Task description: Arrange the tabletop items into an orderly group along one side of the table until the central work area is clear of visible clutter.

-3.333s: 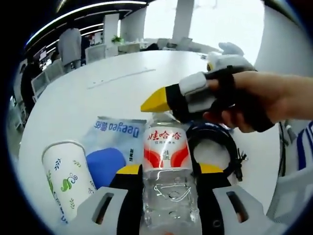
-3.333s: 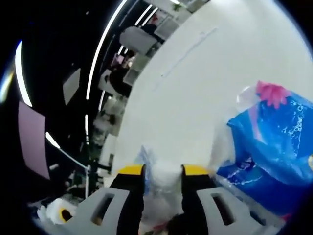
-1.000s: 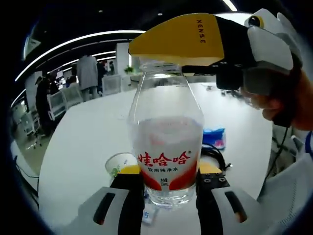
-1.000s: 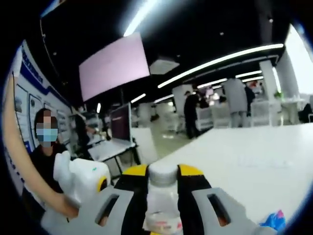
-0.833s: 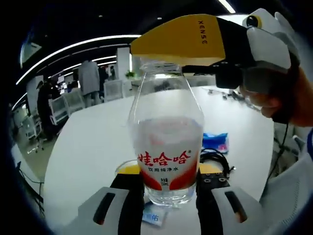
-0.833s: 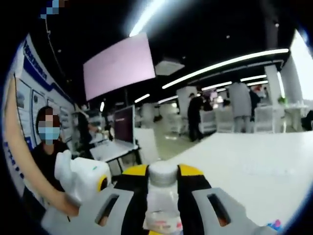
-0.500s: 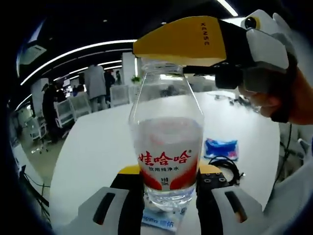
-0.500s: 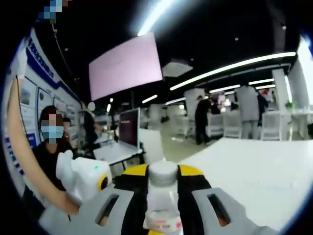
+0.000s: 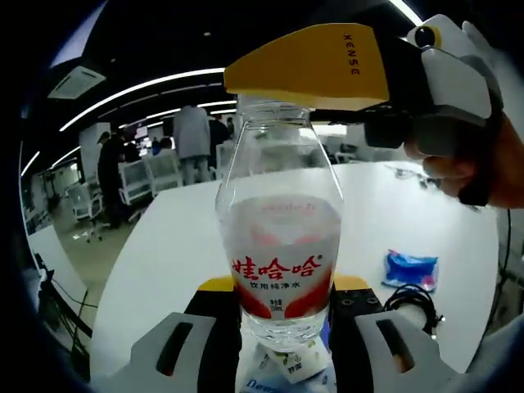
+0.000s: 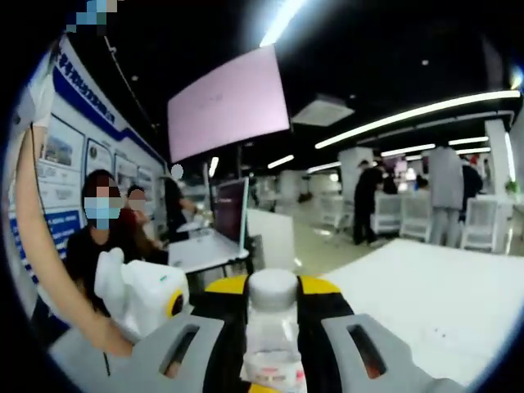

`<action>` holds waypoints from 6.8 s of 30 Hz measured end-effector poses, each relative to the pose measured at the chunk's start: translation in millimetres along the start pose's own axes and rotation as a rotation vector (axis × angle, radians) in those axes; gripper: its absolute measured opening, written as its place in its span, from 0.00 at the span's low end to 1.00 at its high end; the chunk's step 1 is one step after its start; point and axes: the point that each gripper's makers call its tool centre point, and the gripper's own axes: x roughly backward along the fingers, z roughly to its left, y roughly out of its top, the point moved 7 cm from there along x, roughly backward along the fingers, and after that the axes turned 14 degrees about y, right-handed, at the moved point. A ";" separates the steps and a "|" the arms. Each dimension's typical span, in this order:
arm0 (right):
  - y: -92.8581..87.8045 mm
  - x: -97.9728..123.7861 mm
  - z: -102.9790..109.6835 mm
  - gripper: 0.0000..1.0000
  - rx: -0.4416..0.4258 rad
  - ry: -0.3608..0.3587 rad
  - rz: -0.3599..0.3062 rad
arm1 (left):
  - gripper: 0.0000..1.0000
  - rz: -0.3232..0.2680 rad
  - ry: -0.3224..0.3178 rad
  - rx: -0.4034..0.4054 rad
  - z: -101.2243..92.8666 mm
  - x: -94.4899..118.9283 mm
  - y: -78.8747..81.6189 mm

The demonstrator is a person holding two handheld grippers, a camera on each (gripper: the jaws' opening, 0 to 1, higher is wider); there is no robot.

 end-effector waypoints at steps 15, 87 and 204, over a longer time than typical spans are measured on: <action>-20.8 -23.2 -51.4 0.18 0.008 0.094 0.044 | 0.38 0.048 0.081 -0.007 20.6 -49.5 -8.0; -97.5 -41.8 -101.9 0.19 0.021 0.199 0.099 | 0.39 0.161 0.124 0.041 23.9 -118.6 -67.0; -117.4 45.2 29.5 0.69 -0.487 -0.532 -0.003 | 0.75 0.148 -0.040 -0.097 61.7 33.2 -80.7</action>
